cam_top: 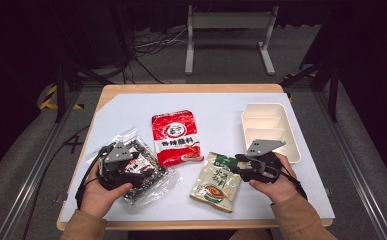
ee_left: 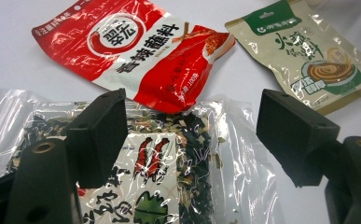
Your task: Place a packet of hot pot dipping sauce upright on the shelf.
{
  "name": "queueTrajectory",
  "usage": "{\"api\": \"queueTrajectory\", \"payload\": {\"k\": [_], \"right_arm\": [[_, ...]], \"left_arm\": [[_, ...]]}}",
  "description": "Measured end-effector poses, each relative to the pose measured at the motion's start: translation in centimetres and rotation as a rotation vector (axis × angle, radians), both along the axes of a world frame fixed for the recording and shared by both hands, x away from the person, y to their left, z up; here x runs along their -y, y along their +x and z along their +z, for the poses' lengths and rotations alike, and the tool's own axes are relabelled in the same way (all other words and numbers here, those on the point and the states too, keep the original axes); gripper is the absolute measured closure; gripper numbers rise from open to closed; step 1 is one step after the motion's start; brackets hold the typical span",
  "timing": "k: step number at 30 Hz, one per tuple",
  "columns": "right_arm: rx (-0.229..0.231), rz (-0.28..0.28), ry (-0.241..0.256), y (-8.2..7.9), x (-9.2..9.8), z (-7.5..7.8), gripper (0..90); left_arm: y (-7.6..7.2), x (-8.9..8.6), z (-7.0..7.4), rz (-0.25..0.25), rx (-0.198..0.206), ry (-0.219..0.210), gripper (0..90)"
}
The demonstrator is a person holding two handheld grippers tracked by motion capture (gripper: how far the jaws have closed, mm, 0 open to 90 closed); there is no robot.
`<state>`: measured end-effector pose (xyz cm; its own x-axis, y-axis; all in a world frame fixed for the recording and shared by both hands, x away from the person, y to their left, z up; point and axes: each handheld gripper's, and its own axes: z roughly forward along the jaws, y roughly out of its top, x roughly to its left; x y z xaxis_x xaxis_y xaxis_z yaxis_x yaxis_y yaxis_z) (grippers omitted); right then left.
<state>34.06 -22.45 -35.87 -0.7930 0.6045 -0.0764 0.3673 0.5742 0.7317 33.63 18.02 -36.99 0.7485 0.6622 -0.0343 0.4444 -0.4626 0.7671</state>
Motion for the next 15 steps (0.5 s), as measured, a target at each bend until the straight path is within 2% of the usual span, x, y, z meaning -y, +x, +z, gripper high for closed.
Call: {"api": "queueTrajectory", "payload": {"k": [2,4,6,10,12,14,15], "right_arm": [[0.008,-0.006,0.001,-0.1,0.1,0.2,53.0],[-0.004,0.012,0.002,-0.1,0.2,0.3,53.7],[-0.015,0.033,-0.01,0.1,0.2,0.2,59.6],[-0.038,0.025,-0.038,0.4,-0.2,0.1,56.9],[-0.028,0.021,-0.055,0.8,-0.4,0.2,52.8],[-0.093,-0.009,-0.049,1.3,-0.7,0.2,49.2],[-0.104,-0.014,-0.06,1.6,-0.8,0.1,49.1]], "left_arm": [[0.1,0.0,0.0,0.0,0.004,-0.003,25.1],[0.1,0.0,0.1,0.002,-0.002,-0.009,25.1],[0.2,0.1,0.2,0.0,0.0,-0.021,25.1],[0.3,0.0,0.2,-0.004,-0.008,-0.02,25.3],[0.5,-0.1,-0.1,0.002,-0.02,-0.008,25.5],[0.7,-0.4,-0.3,0.011,-0.022,-0.01,25.6],[0.8,-0.4,-0.3,0.015,-0.022,-0.01,25.6]]}}
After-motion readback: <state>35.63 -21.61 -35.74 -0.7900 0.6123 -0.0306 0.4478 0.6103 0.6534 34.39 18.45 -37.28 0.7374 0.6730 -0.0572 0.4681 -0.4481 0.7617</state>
